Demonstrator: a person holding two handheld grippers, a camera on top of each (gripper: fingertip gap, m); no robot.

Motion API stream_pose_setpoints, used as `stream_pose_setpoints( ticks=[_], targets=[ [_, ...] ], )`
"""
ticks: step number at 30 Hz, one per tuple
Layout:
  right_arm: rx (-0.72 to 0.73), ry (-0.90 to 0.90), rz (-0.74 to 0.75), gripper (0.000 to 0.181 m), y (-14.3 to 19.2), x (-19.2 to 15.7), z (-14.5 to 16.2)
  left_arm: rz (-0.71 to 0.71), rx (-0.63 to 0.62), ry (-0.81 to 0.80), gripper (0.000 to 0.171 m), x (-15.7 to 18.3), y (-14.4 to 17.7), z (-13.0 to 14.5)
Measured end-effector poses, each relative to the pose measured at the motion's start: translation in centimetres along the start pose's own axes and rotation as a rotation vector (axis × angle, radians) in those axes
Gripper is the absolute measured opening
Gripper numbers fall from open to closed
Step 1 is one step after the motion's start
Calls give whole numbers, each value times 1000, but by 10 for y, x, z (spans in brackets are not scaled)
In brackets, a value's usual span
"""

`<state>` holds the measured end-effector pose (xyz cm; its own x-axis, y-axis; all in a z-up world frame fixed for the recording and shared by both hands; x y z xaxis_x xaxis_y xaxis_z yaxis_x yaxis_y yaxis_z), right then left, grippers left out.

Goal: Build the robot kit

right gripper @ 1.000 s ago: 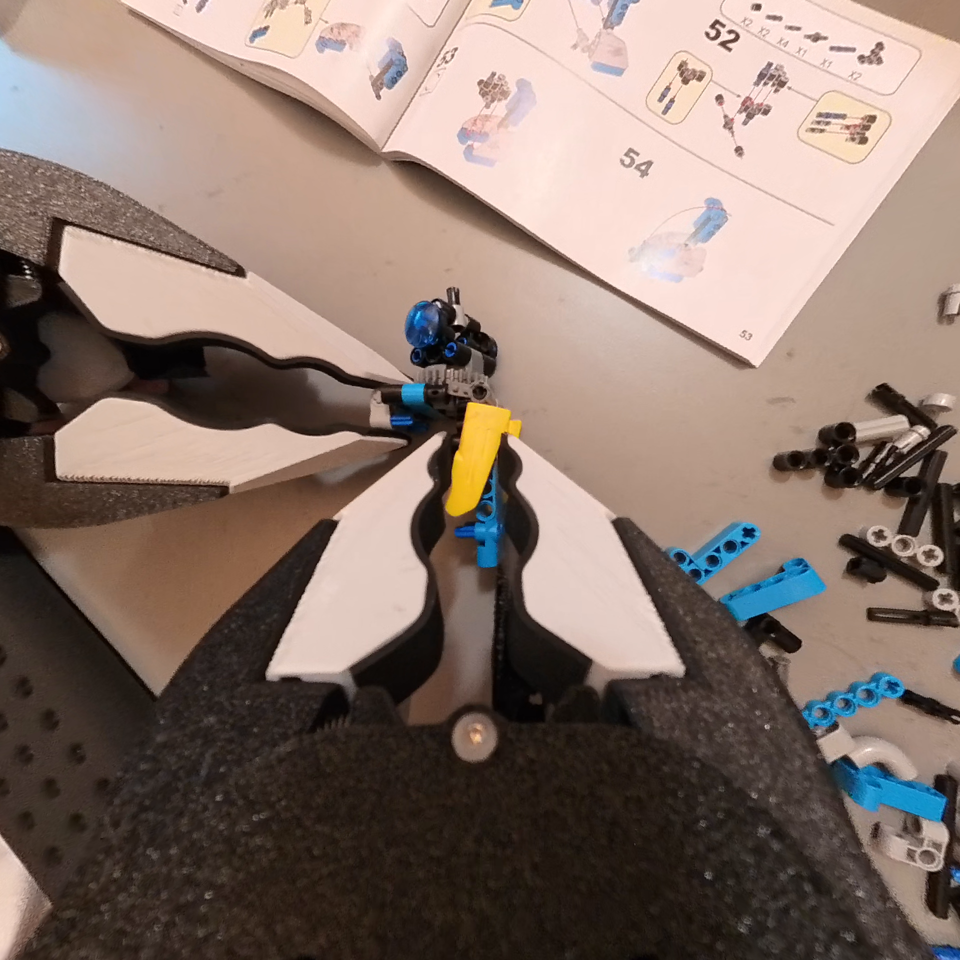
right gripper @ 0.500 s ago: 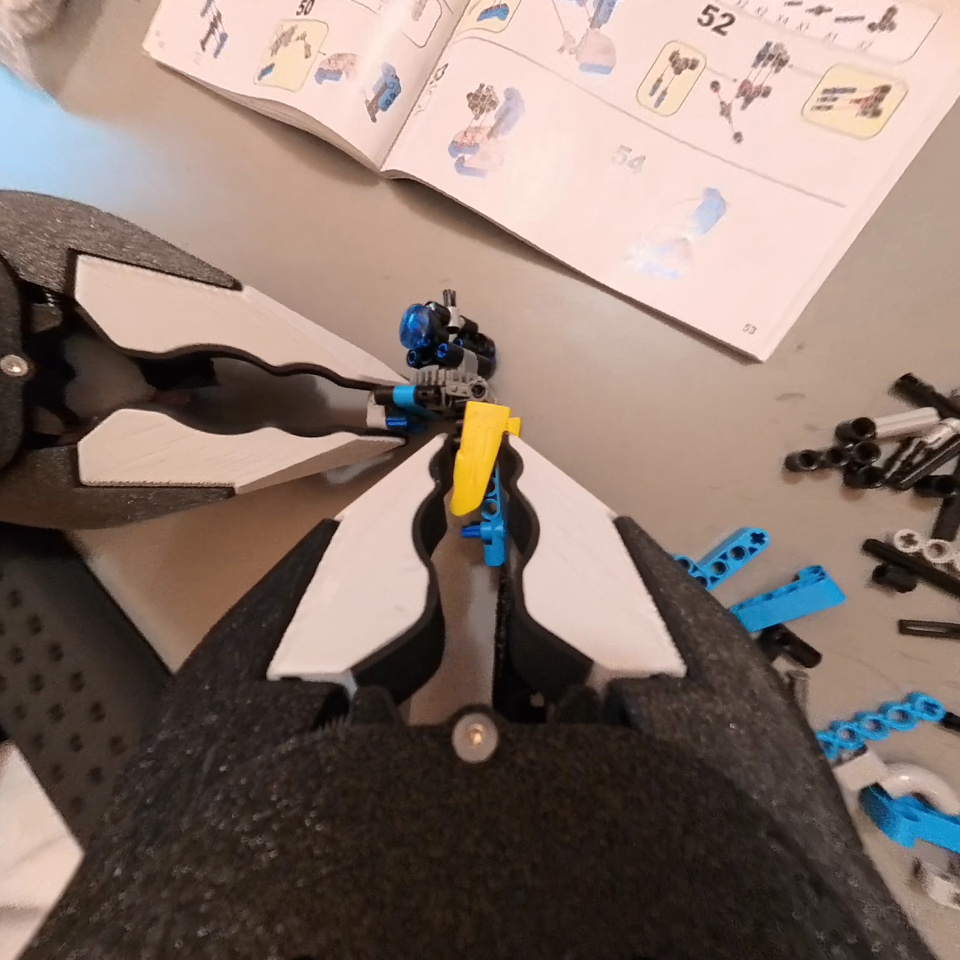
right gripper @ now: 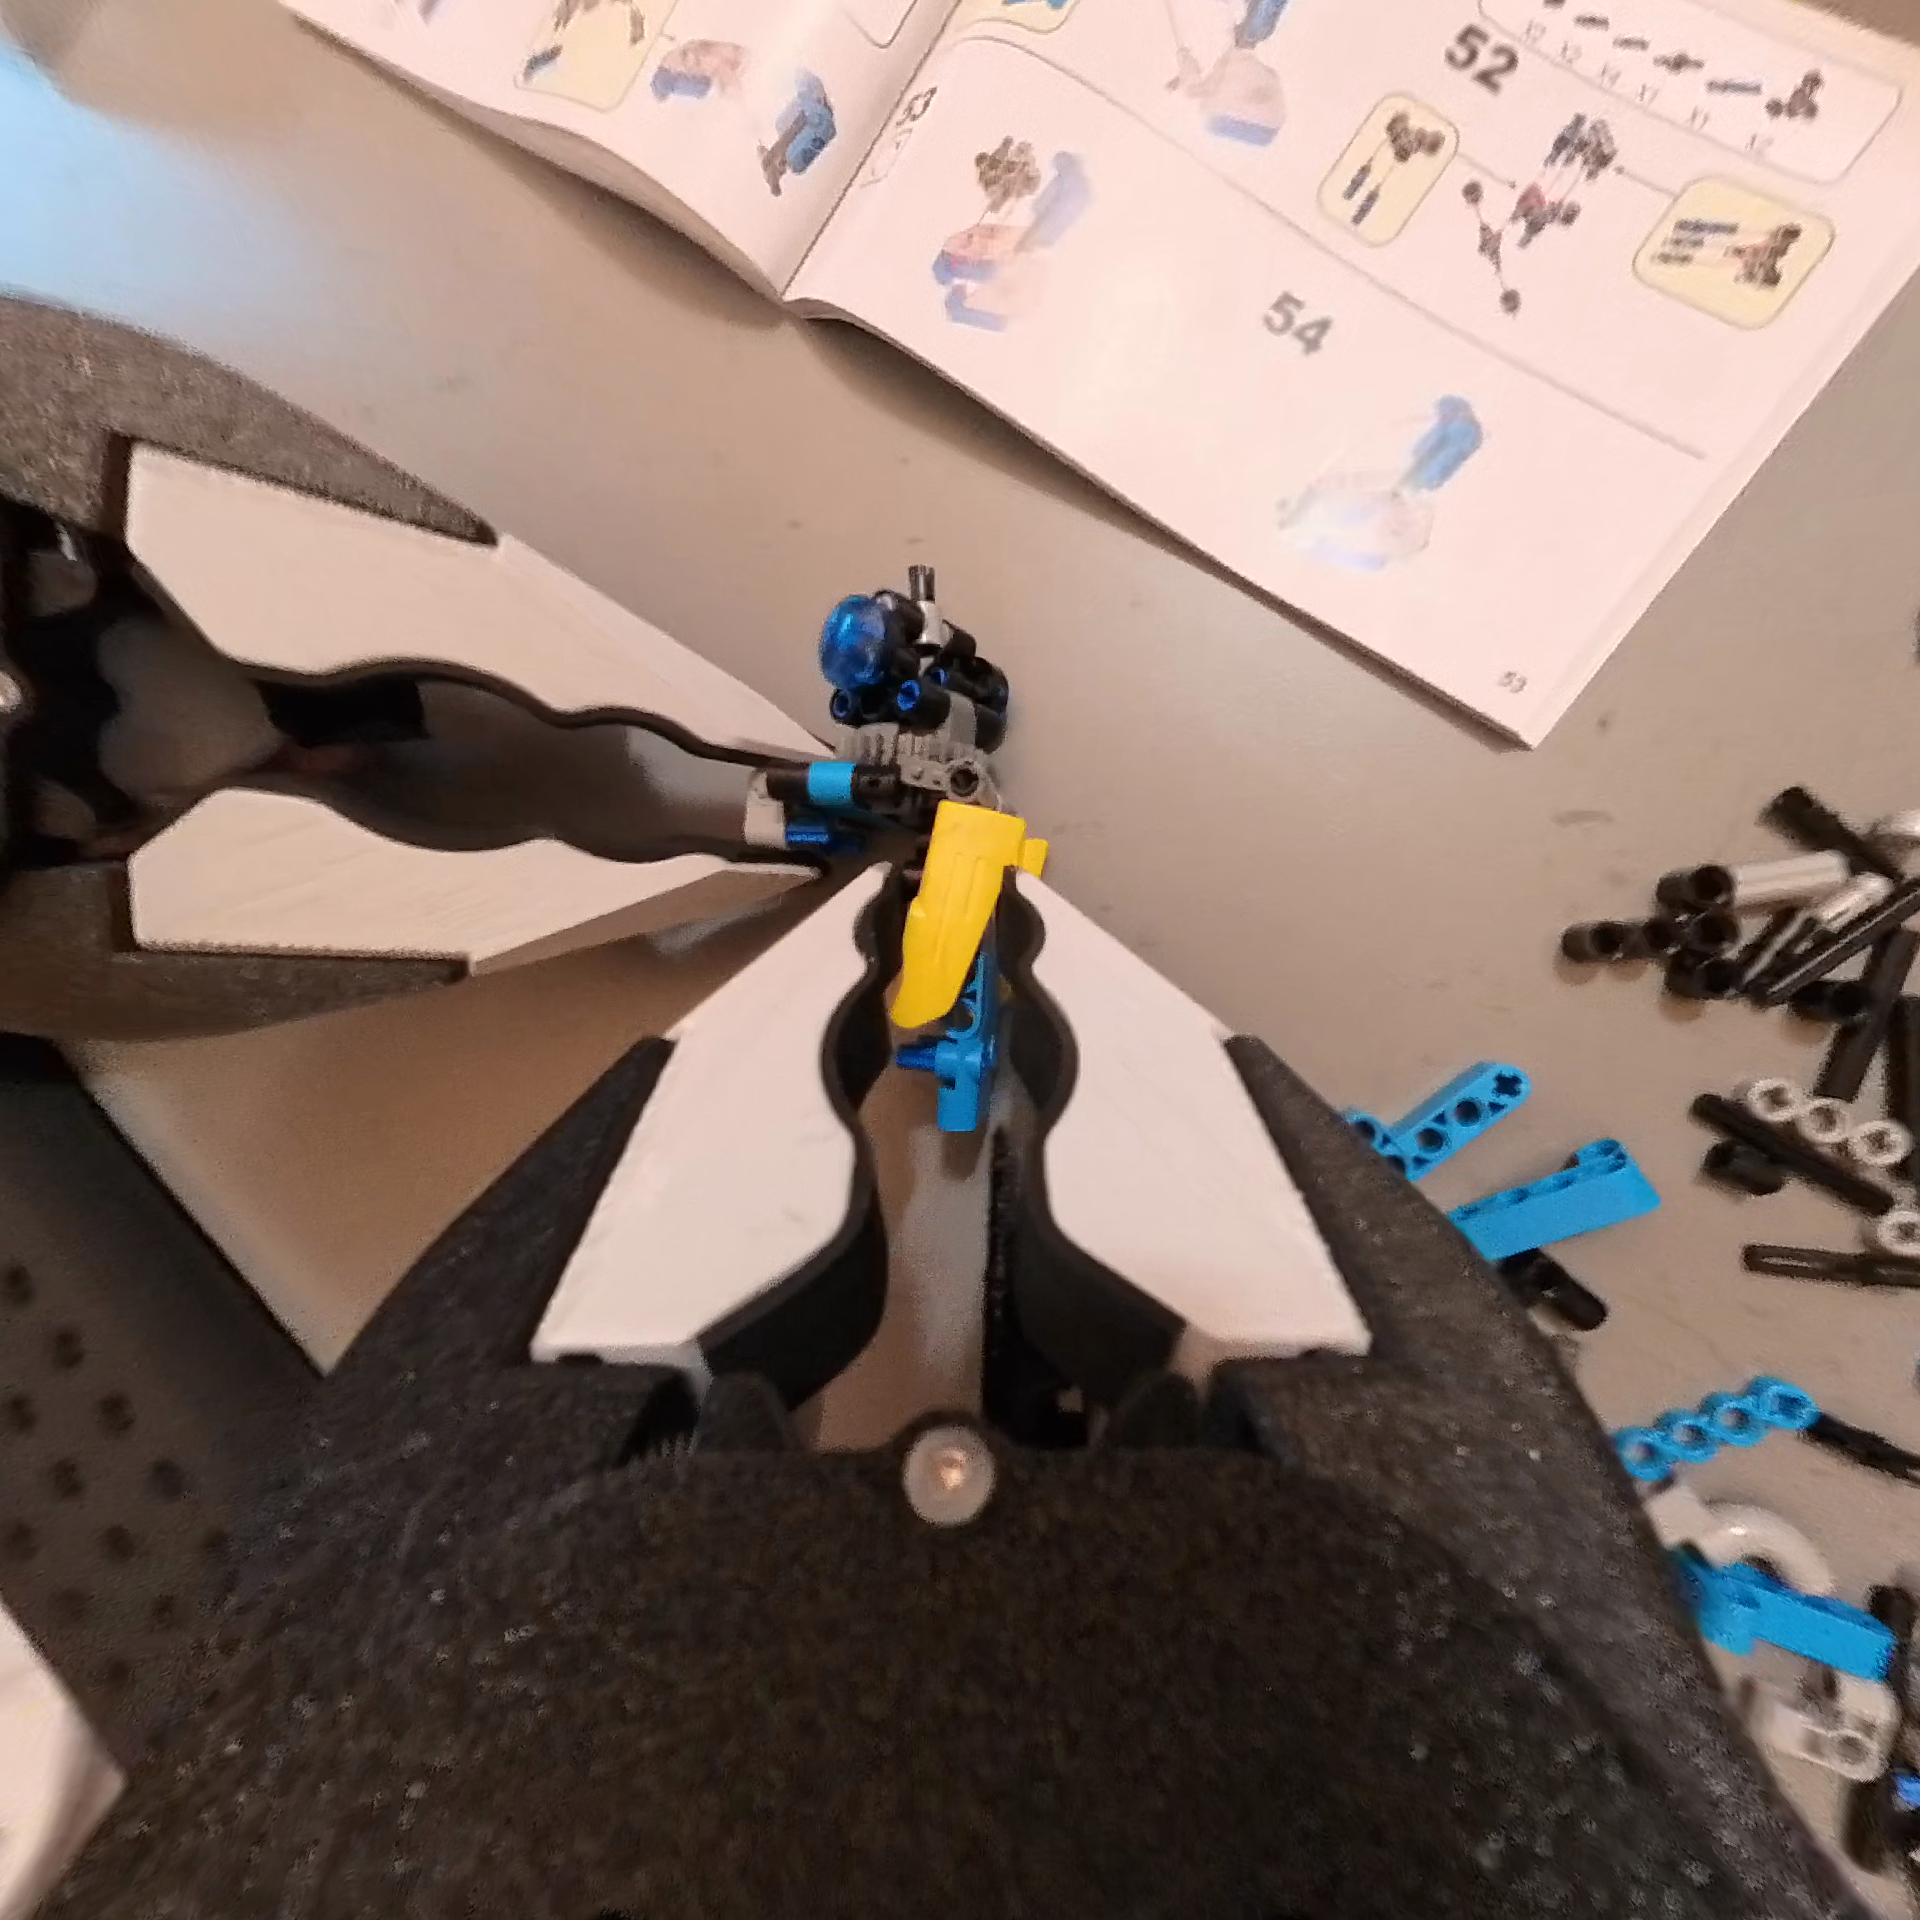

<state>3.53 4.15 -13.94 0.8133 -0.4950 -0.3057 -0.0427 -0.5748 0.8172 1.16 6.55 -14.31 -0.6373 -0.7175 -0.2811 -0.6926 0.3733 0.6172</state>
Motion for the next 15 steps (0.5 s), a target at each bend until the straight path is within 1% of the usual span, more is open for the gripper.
stream_pose_setpoints(
  ticks=[2, 9, 15],
  targets=[
    [-5, 43, 33, 17, 0, 0, 0, 3, 1, 2, 16, 0, 0, 0],
    [-9, 99, 12, 17, 0, 0, 0, 11, 0, -8, 15, 0, 0, 0],
    [17, 77, -27, 19, -1, 0, -2, 25, 4, 54, 16, -2, 0, 1]
  ],
)
Point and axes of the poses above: each gripper's, where its closed fingertips meet, y back along the fingers, z out of its underside, x = y × z across the jaws, the point moved 1 cm from there along y, back along the fingers, and after that the axes turned 11 degrees about -y, right-handed, at the moved point
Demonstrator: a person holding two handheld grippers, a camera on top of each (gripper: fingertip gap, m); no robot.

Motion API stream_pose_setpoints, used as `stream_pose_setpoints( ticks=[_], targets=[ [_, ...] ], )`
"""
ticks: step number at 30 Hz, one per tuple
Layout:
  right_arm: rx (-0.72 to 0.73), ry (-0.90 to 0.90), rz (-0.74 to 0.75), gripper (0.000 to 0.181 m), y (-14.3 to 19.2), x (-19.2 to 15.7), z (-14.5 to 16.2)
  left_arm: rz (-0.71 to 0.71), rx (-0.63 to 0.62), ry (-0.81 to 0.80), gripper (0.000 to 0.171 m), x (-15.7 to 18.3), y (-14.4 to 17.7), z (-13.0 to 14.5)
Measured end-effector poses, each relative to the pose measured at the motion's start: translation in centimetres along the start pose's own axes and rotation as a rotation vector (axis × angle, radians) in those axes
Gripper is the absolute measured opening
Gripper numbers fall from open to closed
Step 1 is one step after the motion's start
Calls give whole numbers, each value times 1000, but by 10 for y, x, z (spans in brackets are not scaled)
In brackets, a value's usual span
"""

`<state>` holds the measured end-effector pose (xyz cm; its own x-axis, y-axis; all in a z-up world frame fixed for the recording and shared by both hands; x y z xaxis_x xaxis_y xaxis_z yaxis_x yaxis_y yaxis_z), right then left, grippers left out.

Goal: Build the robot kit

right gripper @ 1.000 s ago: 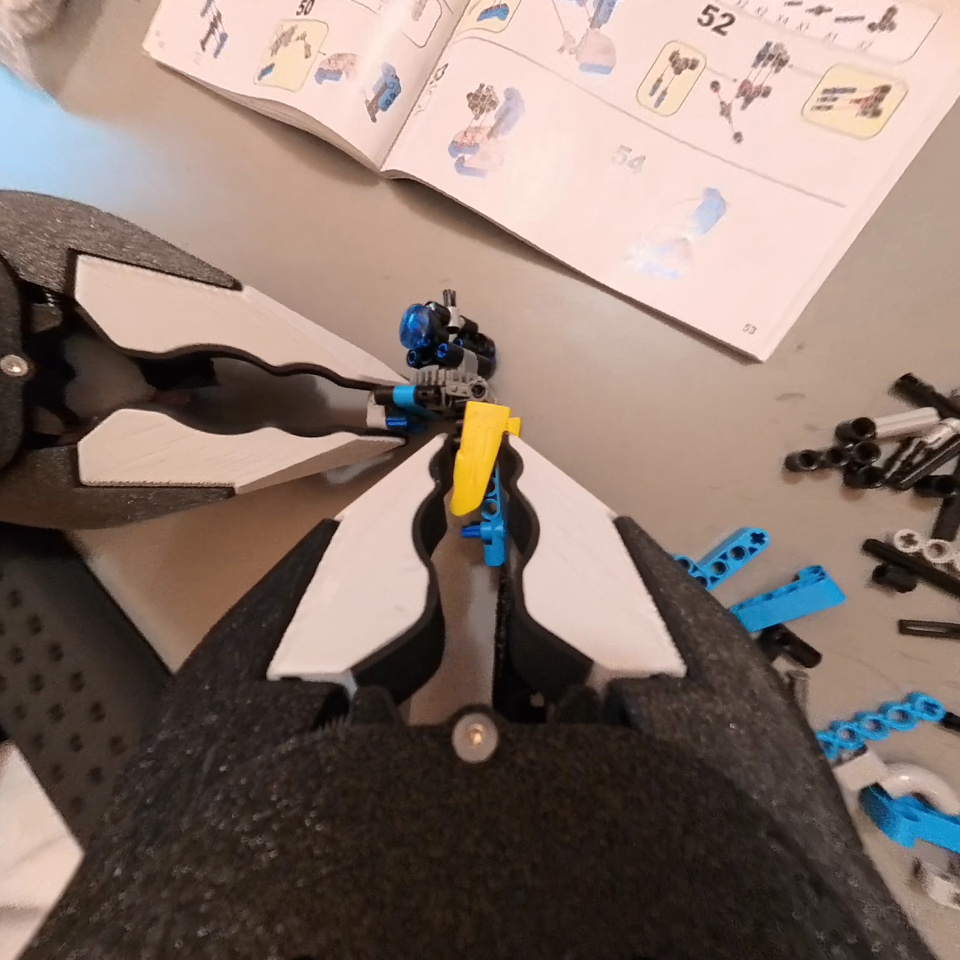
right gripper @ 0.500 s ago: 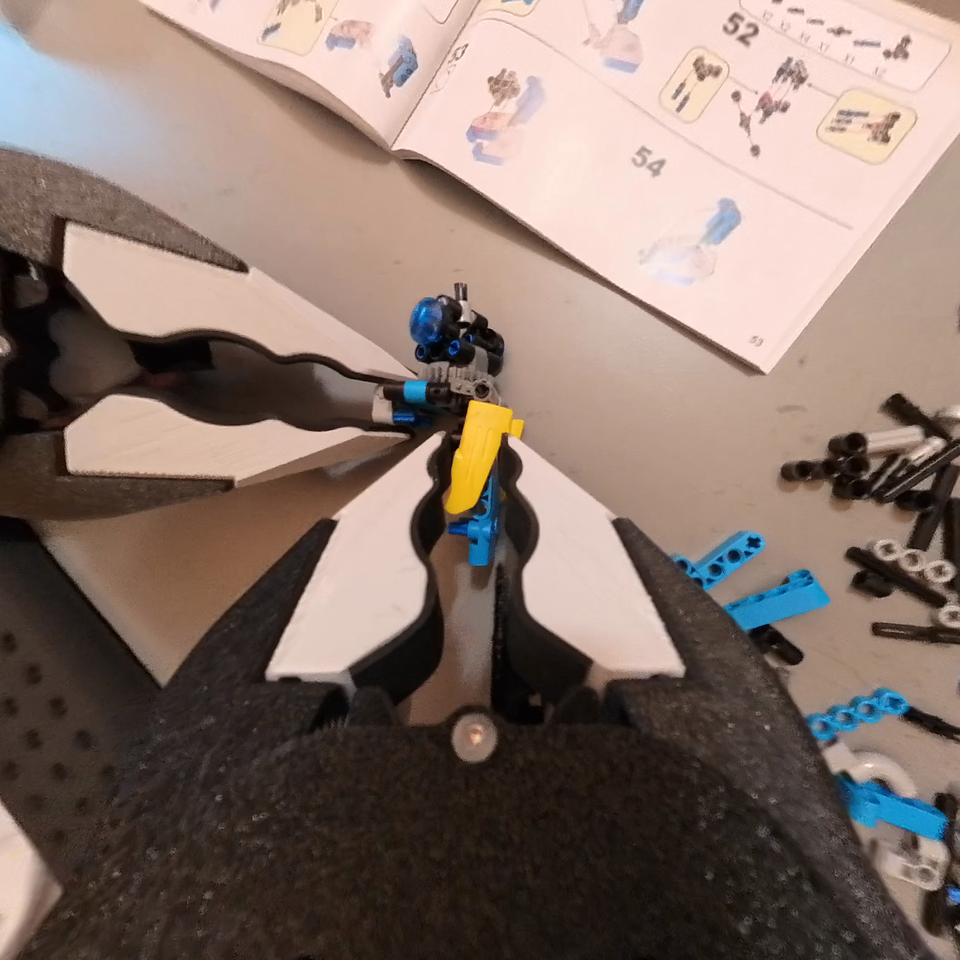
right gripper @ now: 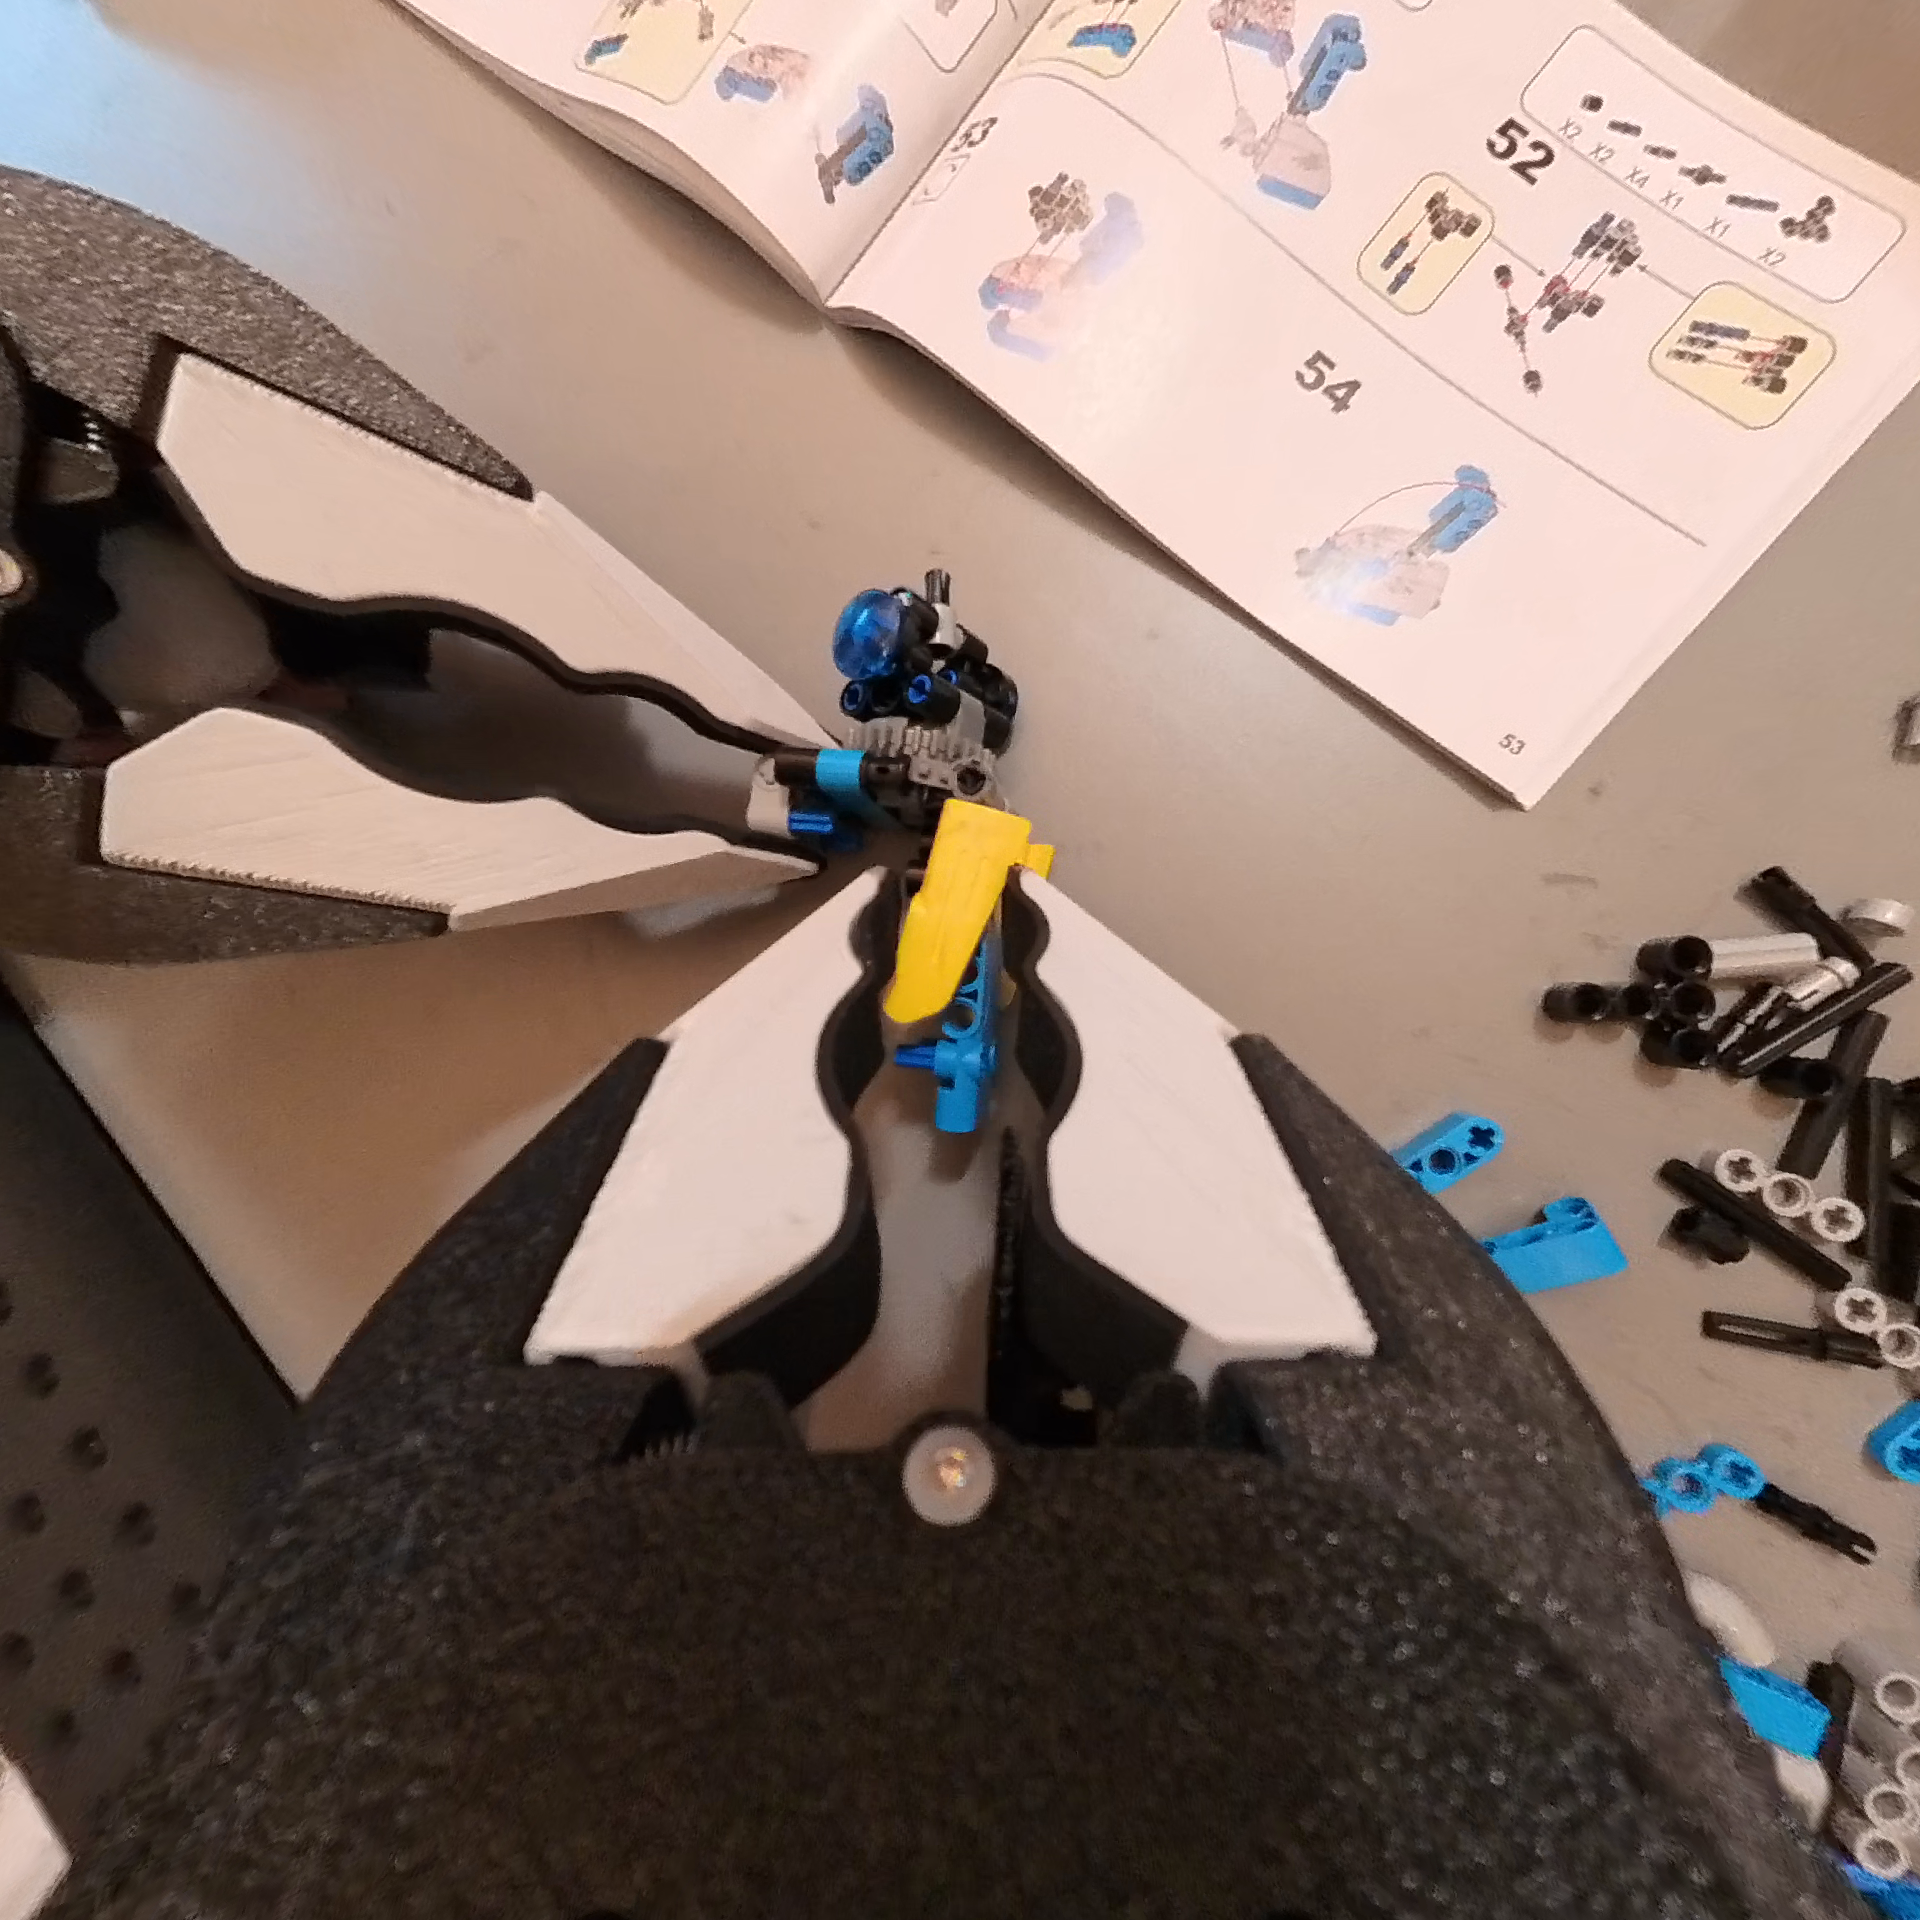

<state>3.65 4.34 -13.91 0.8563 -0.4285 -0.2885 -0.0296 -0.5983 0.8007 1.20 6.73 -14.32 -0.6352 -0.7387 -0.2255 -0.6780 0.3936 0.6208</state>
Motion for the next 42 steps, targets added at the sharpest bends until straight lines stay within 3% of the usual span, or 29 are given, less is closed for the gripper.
stream_pose_setpoints(
  ticks=[15, 30, 38, 40, 42],
  targets=[
    [71, -29, -51, 28, 7, 0, -9, -3, 0, 5, 16, -1, 1, 1],
    [125, 74, -3, 18, 2, 1, -13, 3, -4, 12, 16, -1, 1, 2],
    [98, 103, -97, 15, -2, -18, -8, -14, -14, -16, 15, -5, 0, 3],
    [103, 93, -49, 15, 1, -10, -11, -27, -24, -53, 16, -6, 1, 5],
    [110, 47, -93, 15, 6, -8, -12, -9, -29, -13, 15, -5, 3, 6]
  ],
)
Point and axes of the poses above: each gripper's, where its closed fingertips meet, y back along the fingers, z out of its underside, x = y × z across the jaws, the point moved 1 cm from there along y, back along the fingers, and after that the axes turned 11 degrees about -y, right-handed, at the moved point
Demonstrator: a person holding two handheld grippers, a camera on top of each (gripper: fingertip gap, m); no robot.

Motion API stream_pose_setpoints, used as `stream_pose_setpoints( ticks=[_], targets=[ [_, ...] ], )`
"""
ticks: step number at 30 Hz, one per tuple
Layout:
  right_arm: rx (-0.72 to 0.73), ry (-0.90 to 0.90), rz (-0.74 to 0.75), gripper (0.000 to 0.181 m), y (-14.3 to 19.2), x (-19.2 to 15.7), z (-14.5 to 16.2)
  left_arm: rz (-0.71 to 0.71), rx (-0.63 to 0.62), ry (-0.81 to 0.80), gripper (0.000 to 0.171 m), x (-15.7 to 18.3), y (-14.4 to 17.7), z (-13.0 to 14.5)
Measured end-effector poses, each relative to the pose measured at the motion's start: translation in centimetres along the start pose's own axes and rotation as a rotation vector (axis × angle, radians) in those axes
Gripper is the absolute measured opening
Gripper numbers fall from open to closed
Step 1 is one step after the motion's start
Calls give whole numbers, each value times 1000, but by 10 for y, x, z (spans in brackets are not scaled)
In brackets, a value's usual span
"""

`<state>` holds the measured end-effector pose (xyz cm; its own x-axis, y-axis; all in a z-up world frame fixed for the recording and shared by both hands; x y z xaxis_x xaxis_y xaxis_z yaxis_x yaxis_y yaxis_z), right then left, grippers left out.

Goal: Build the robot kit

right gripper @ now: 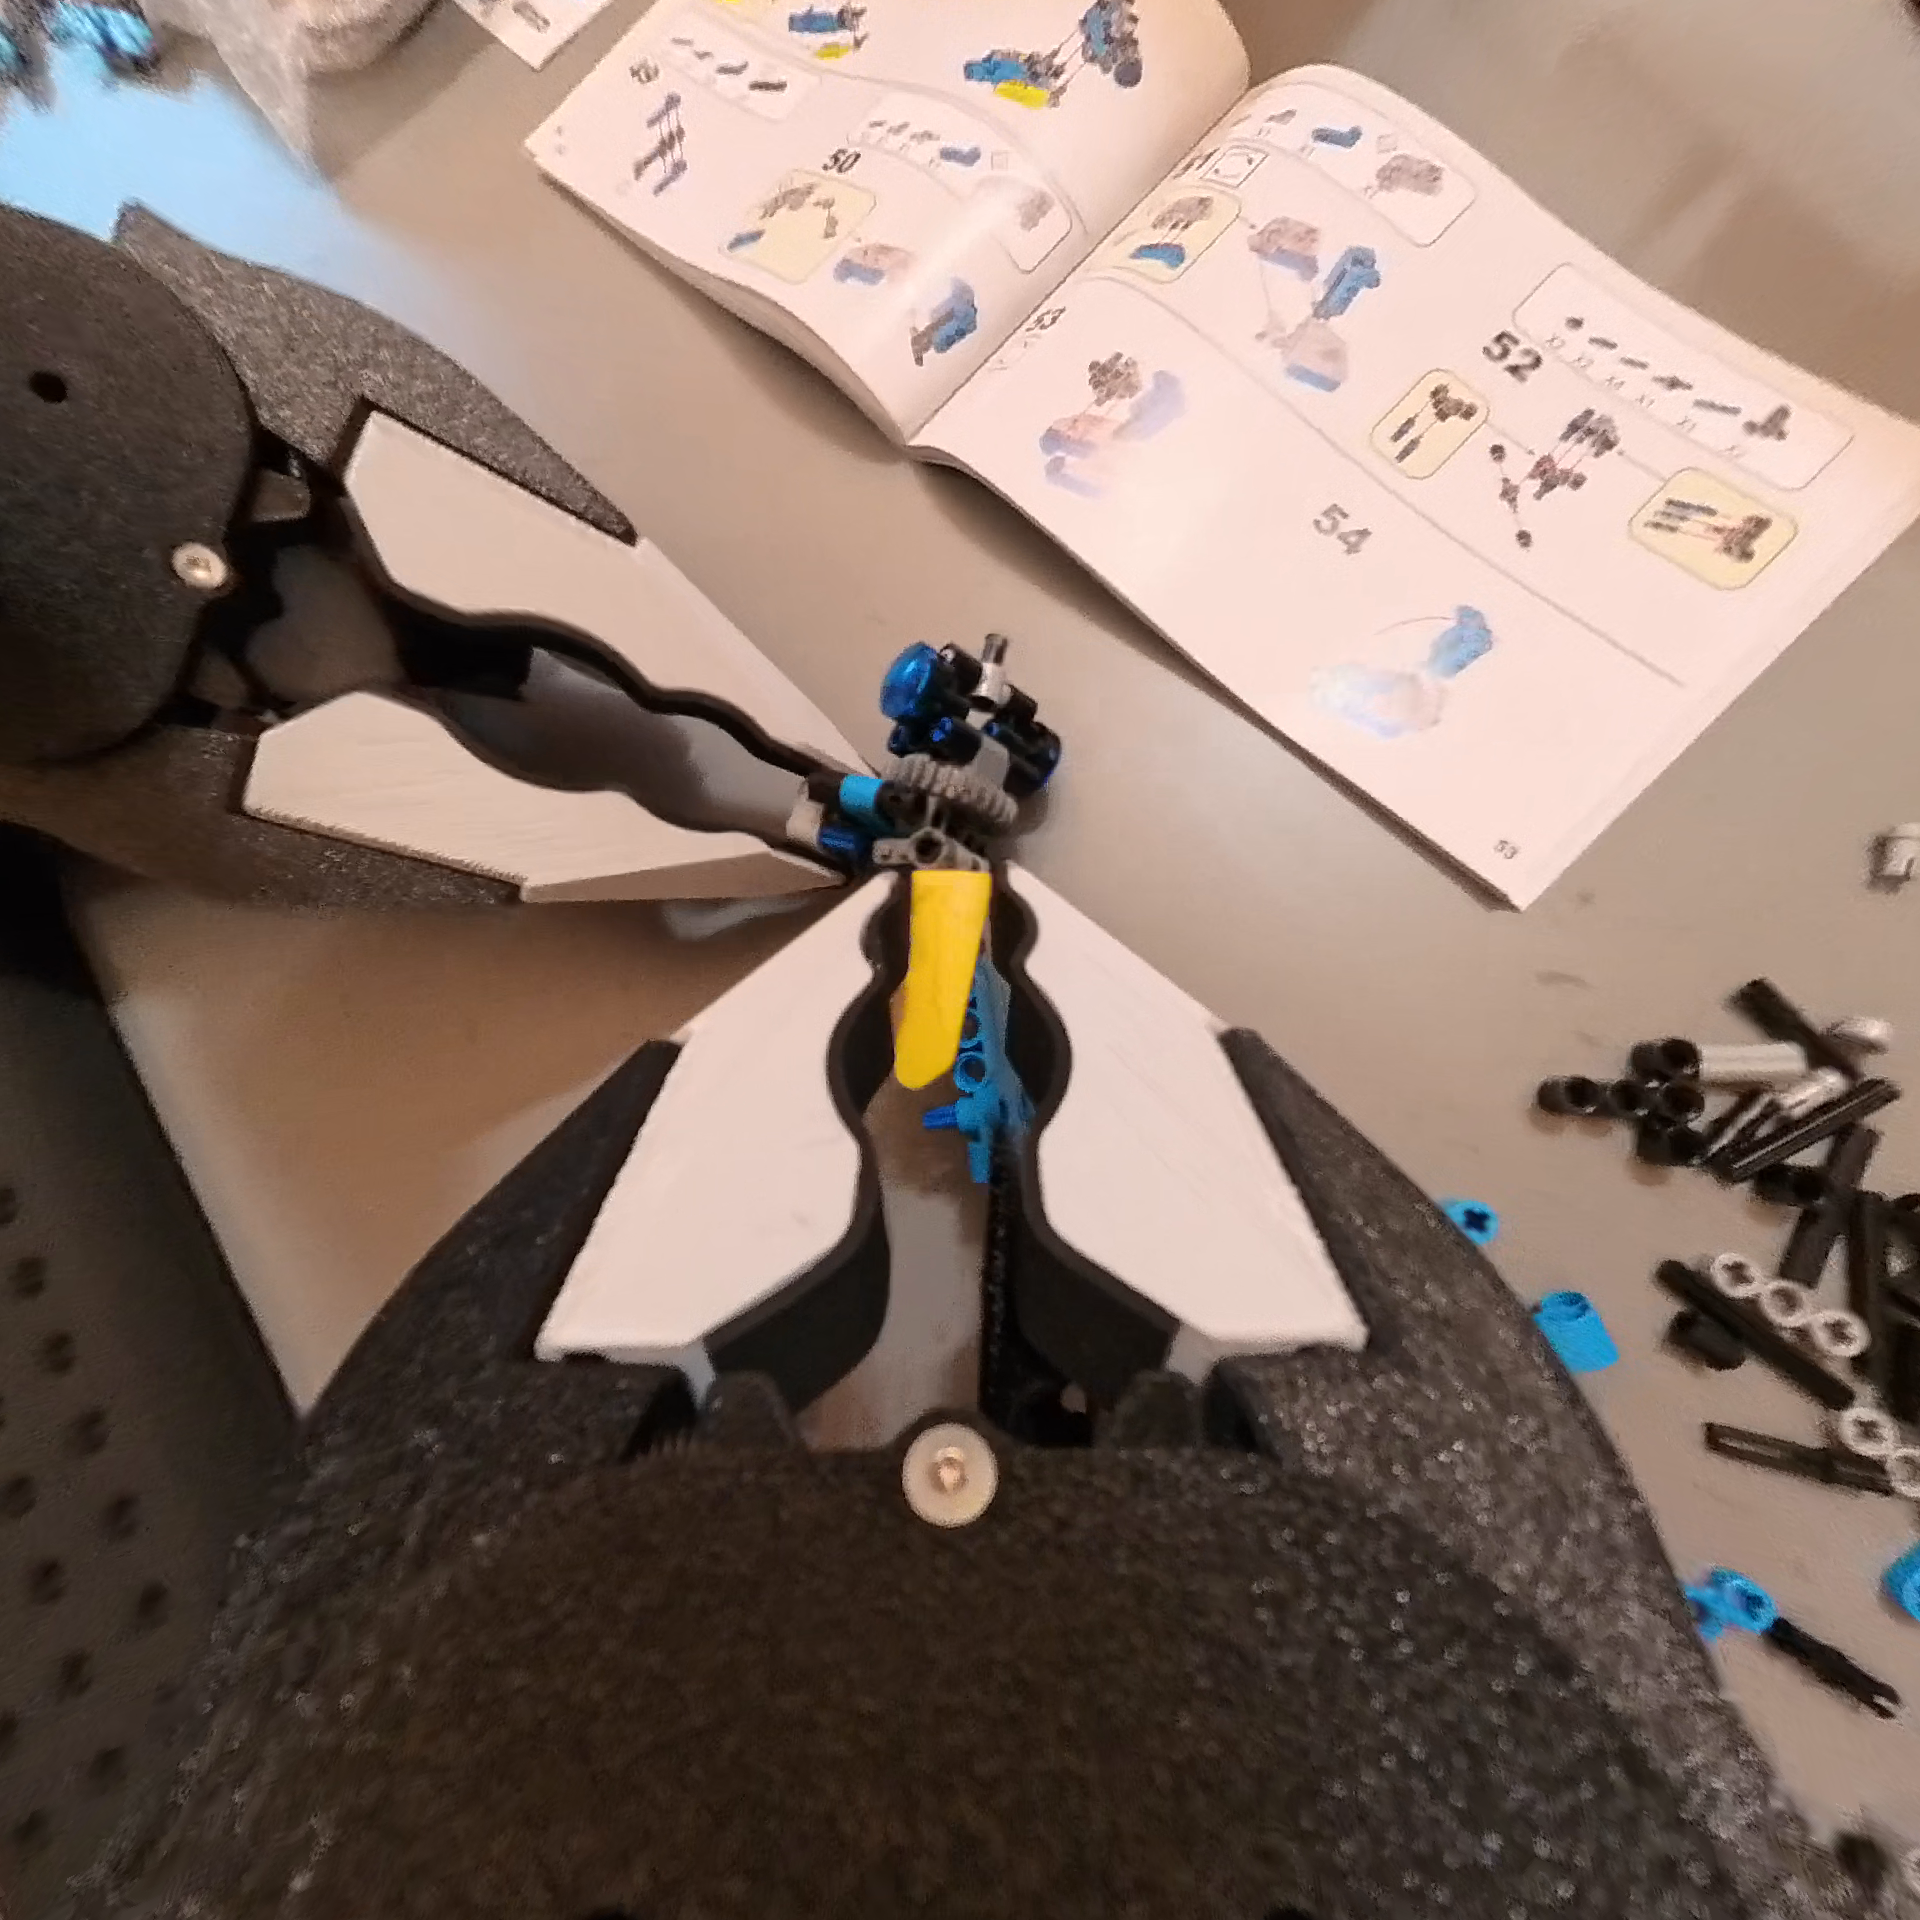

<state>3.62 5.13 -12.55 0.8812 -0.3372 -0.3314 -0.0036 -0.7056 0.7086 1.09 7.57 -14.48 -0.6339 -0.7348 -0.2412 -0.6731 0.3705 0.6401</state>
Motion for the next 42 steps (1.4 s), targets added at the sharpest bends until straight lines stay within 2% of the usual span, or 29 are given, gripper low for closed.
stream_pose_setpoints(
  ticks=[2, 7, 15, 17, 20, 23, 25, 28, 31, 34, 35, 37, 39, 42],
  targets=[
    [16, -69, -35, 15, 2, 3, -1, 30, -1, 21, 15, 2, 2, 1],
    [61, -111, -110, 15, 5, -2, -6, 79, -23, 47, 15, 8, 9, 8],
    [252, -398, -628, 14, 41, -34, -36, 21, 71, 80, 34, -1, 22, -9],
    [288, -429, -732, 14, 51, -43, -42, 46, 164, 137, 39, -3, 32, -21],
    [340, -464, -918, 14, 68, -60, -52, 226, 432, 315, 43, 2, 59, -57],
    [417, -493, -1069, 14, 88, -70, -63, 344, 601, 409, 37, 3, 77, -75],
    [459, -484, -1065, 14, 92, -69, -66, 398, 640, 441, 29, 5, 82, -78],
    [520, -476, -1095, 13, 102, -69, -70, 436, 661, 484, 30, 3, 85, -78],
    [572, -510, -1144, 13, 105, -77, -75, 503, 709, 499, 40, 10, 89, -85],
    [589, -465, -1077, 14, 96, -86, -75, 539, 779, 505, 41, 14, 97, -95],
    [584, -445, -1075, 14, 96, -90, -74, 547, 800, 510, 38, 14, 100, -97],
    [595, -437, -1086, 14, 99, -91, -75, 561, 832, 527, 18, 11, 105, -98],
    [581, -443, -1102, 14, 100, -90, -74, 595, 856, 552, 12, 9, 108, -97],
    [562, -417, -1054, 14, 98, -86, -72, 637, 881, 606, 11, 4, 111, -96]
  ],
)
Point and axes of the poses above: each gripper's, where its closed fingertips meet, y back along the fingers, z out of its underside, x = y × z across the jaws, the point moved 1 cm from there along y, back along the fingers, and after that the axes turned 11 degrees about -y, right-handed, at the moved point
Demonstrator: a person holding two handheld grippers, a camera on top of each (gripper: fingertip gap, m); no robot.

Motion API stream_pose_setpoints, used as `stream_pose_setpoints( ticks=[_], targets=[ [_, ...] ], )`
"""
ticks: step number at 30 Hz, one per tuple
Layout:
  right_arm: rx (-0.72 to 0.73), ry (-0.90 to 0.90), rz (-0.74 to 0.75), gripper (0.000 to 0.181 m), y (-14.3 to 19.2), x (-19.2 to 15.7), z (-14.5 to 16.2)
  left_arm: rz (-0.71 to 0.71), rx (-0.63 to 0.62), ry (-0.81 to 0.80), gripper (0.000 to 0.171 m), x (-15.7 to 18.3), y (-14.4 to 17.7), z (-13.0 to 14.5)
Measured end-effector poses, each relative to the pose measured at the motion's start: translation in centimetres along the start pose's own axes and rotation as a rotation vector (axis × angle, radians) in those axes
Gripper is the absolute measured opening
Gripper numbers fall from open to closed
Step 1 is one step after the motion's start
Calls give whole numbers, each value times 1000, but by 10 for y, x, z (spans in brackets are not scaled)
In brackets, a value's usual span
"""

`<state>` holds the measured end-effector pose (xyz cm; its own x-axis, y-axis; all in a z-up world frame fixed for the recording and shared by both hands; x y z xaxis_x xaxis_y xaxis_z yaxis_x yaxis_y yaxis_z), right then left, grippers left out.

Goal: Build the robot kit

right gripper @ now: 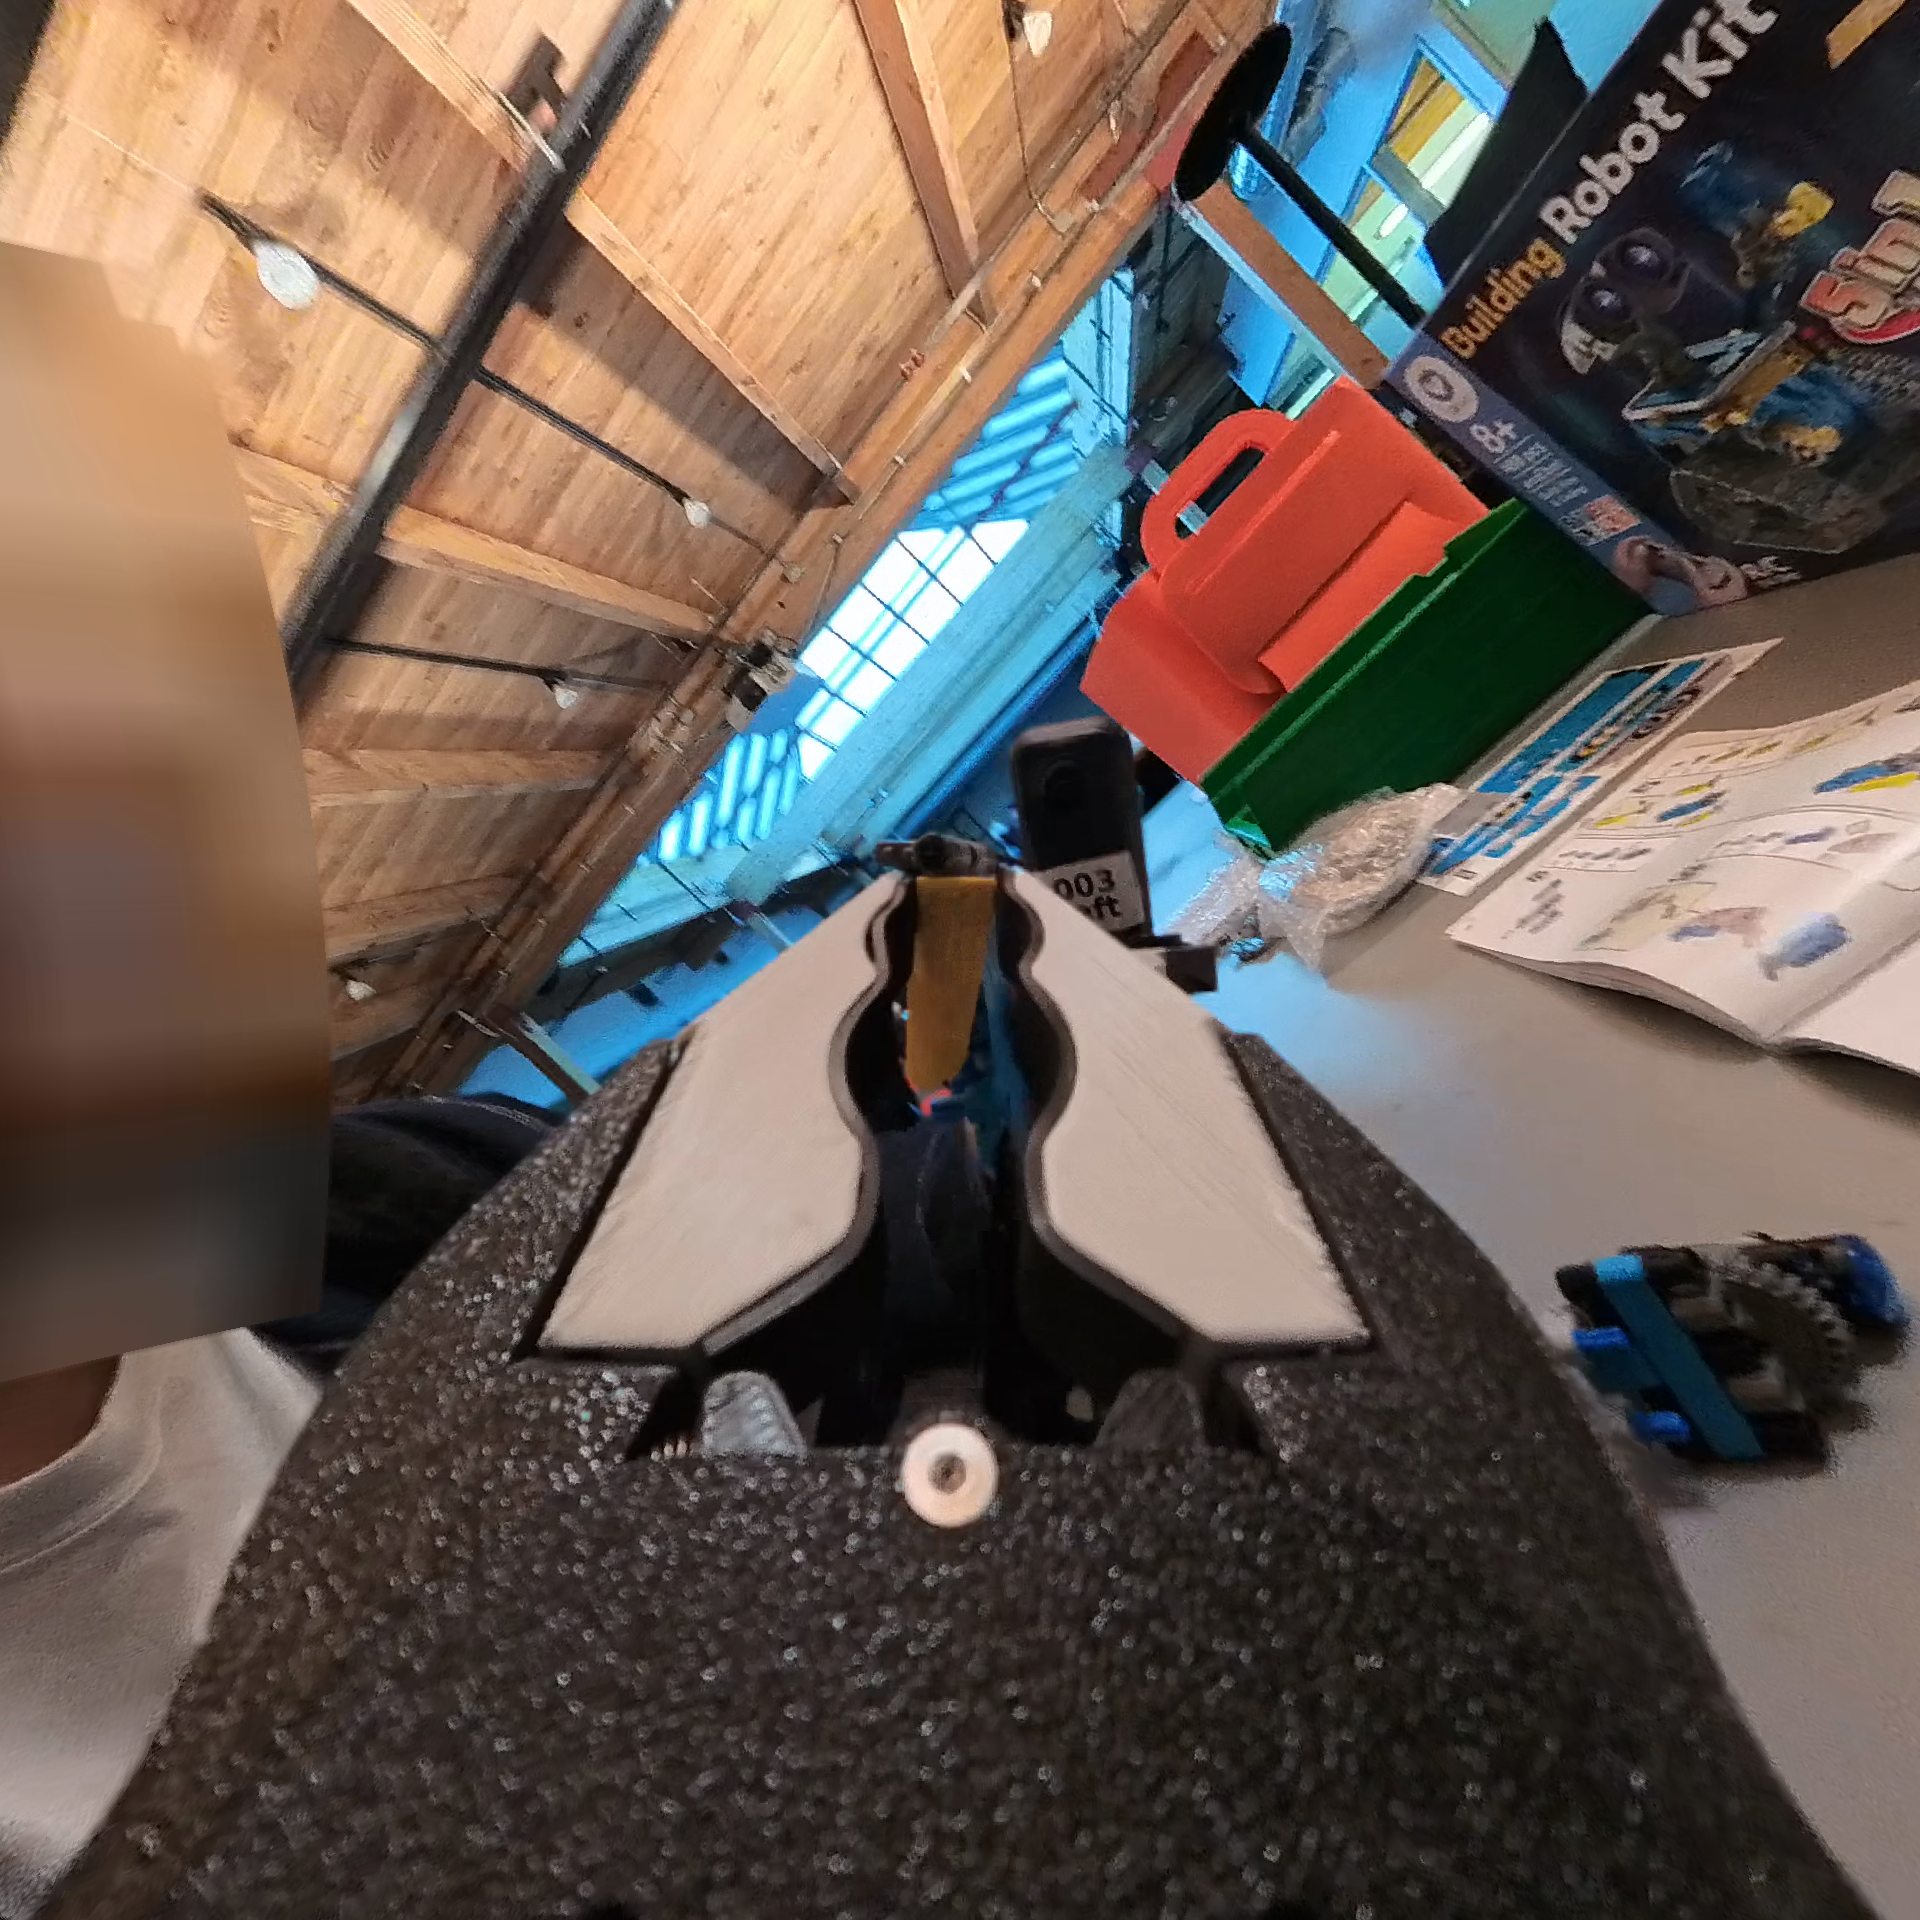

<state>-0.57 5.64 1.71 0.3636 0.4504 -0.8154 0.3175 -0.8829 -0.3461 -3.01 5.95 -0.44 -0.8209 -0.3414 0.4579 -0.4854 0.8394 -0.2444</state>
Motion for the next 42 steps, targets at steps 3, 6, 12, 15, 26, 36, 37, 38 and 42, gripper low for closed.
stream_pose_setpoints(
  ticks=[3, 6, 12, 15, 26, 36, 37, 38, 42],
  targets=[
    [-79, 108, 113, 25, 7, 8, 2, -3, -3, 20, 10, -3, 6, -1],
    [-157, 187, 173, 22, 14, 13, 8, -1, 0, 18, 10, -3, 10, -3],
    [-199, 103, 70, 21, 12, 1, 15, -16, -17, -14, 10, -1, 9, -3],
    [-219, 73, 51, 27, 10, 0, 19, -1, -14, 0, 10, 0, 9, -3],
    [-294, 373, 170, 13, 9, 6, 29, 79, -22, 86, 10, 9, 5, 4],
    [-283, 166, 77, 12, 8, 0, 32, 5, -47, -125, 10, 10, 3, 4],
    [-285, 167, 73, 12, 8, -1, 32, 4, -46, -141, 10, 10, 3, 5],
    [-285, 159, 69, 12, 8, -2, 32, 5, -47, -145, 10, 11, 2, 4],
    [-279, 217, 96, 12, 7, 0, 31, 20, -39, -91, 10, 10, 3, 3]
  ],
)
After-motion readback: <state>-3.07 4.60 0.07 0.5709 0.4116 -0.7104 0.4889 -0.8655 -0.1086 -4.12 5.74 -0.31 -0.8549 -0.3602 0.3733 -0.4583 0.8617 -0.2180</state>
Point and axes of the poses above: each gripper's, where its closed fingertips meet, y back along the fingers, z out of its underside, x = y × z across the jaws, the point moved 1 cm from there along y, back along the fingers, and after that the axes turned 11 degrees about -y, right-handed, at the moved point
